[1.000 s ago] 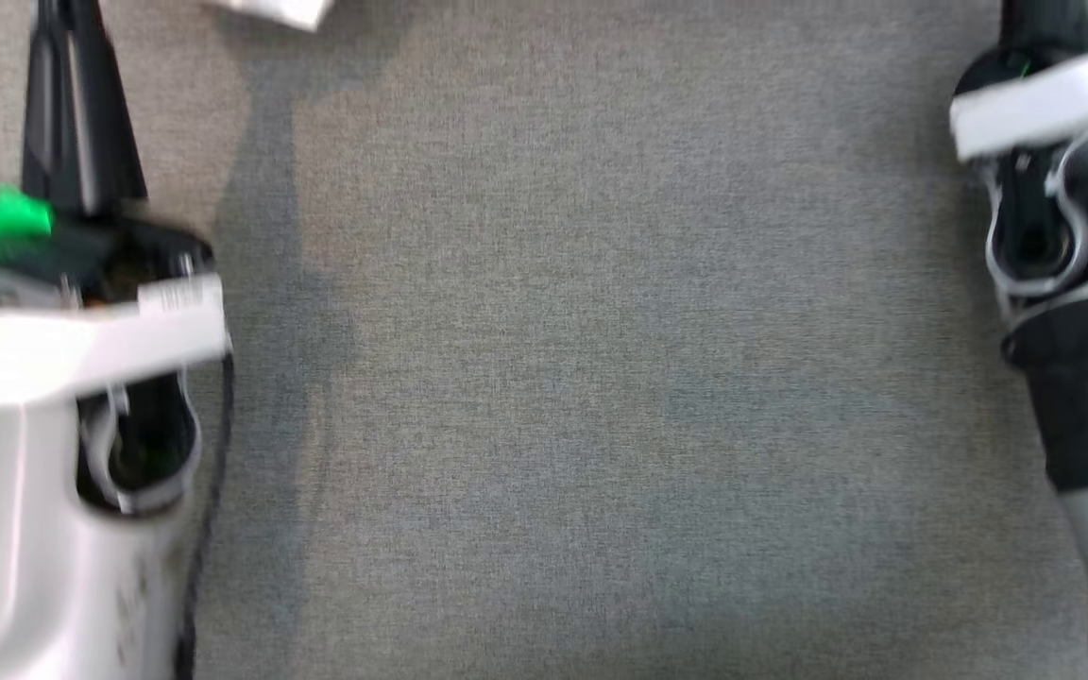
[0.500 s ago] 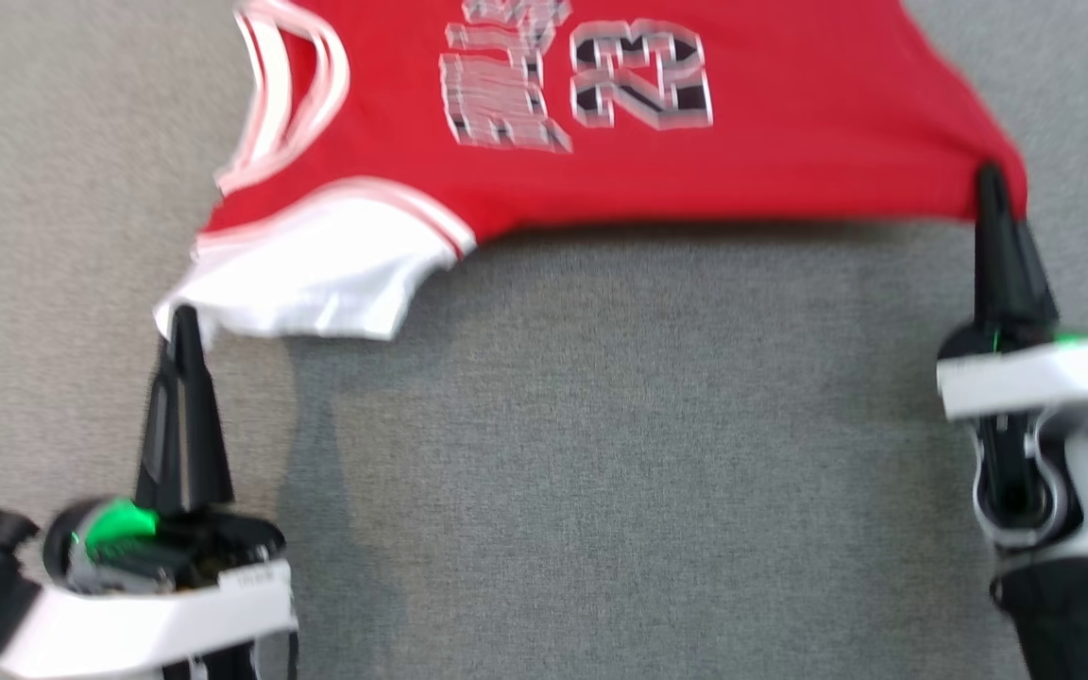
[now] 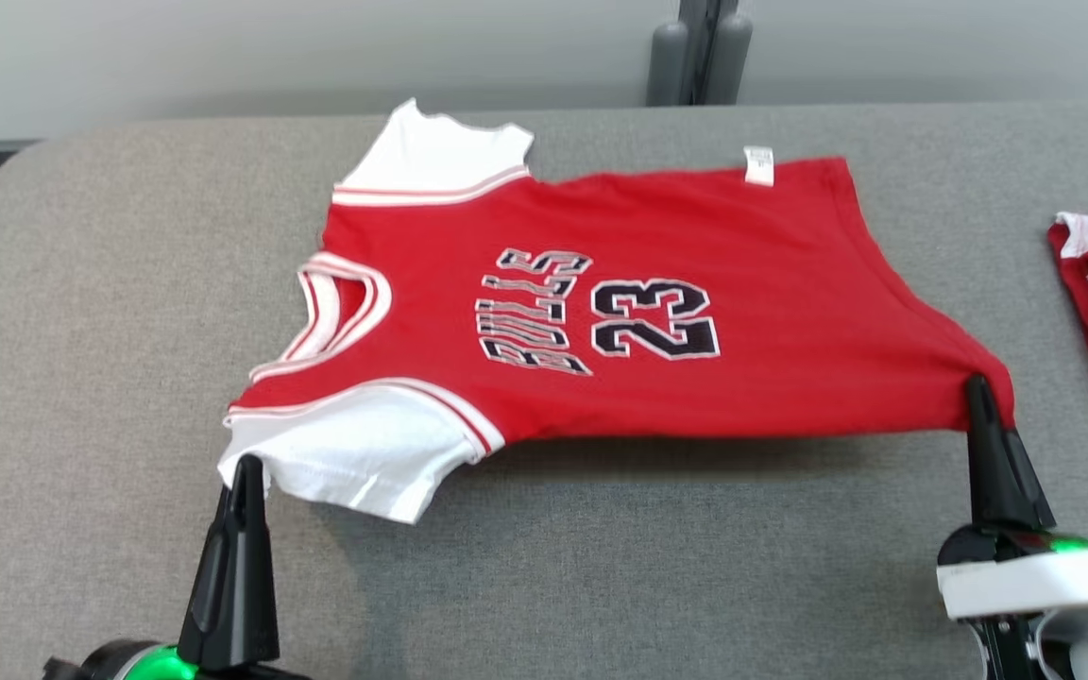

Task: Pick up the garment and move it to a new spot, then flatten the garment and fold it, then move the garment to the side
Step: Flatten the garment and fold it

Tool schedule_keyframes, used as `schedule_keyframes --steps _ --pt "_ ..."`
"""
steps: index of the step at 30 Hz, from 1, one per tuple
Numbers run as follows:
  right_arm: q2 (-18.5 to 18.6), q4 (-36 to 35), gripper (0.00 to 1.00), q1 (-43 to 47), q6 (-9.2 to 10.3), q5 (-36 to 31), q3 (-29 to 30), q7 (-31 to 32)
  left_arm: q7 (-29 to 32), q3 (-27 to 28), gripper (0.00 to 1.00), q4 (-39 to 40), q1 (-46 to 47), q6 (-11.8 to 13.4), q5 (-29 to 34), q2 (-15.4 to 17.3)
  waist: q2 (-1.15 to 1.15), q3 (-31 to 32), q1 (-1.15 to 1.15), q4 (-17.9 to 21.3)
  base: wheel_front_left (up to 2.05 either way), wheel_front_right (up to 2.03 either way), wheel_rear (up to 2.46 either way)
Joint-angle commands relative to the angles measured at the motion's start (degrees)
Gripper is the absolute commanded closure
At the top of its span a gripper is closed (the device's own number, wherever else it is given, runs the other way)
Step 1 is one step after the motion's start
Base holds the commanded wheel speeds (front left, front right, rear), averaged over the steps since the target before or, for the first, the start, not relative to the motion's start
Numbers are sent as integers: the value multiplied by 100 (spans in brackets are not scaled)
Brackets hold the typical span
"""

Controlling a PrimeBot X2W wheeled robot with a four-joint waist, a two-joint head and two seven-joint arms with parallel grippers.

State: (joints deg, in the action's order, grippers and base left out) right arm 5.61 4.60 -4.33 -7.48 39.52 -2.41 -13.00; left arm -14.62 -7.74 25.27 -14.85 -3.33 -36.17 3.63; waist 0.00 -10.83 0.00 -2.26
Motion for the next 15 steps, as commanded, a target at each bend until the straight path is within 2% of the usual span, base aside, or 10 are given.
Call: schedule_keyframes --steps 1,10,15 --pt "-7 -158 100 165 -3 -54 55 67 25 1 100 108 -102 42 41 51 0 148 0 34 0 0 0" --pt "-192 -1170 100 1238 -3 -291 392 673 167 -63 100 424 -751 140 23 147 0 331 0 74 0 0 0" --pt "-253 -978 100 1371 -3 -242 516 848 235 -98 100 87 -804 86 -88 178 0 361 0 102 0 0 0"
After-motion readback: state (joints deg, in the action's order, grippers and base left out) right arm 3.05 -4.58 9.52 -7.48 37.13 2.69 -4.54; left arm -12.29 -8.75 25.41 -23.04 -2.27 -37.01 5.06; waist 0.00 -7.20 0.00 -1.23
